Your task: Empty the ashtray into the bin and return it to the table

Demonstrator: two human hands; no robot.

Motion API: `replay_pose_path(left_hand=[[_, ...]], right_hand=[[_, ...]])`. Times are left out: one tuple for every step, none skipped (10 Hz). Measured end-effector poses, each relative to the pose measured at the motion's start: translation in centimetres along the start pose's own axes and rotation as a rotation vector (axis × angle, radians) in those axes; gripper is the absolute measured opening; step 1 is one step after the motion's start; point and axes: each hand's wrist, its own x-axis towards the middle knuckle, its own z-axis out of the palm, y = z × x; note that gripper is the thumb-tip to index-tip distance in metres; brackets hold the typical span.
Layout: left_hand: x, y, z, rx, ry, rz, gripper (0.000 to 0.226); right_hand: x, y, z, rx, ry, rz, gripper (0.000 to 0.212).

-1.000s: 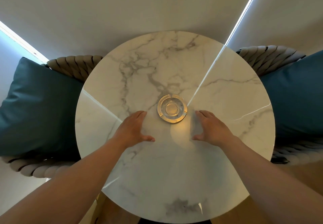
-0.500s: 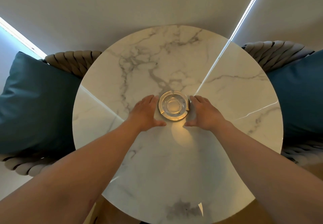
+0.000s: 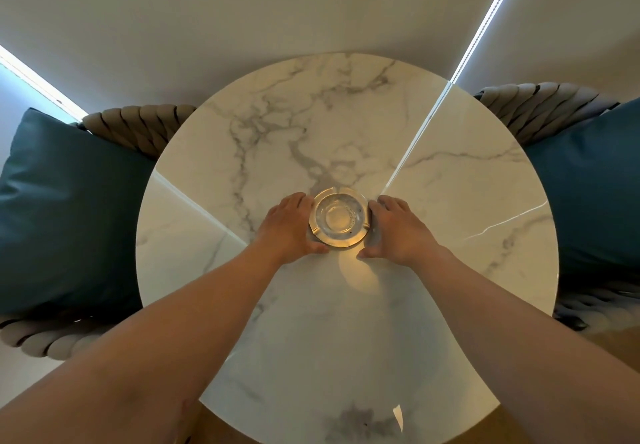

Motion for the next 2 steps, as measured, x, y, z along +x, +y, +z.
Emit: replay_pose_path(left_hand=[[-0.2,0.0,-0.2,-0.038,-0.008,-0.028,0.110],[-1.8,0.0,-0.4,-0.025,-0.038,-0.062,0.113]], right_hand=[[-0.1,0.3,-0.2,0.038,0.015,-0.003,0.093],[-1.5,0.6,-0.4,0.040,0.003,0.013,0.090]])
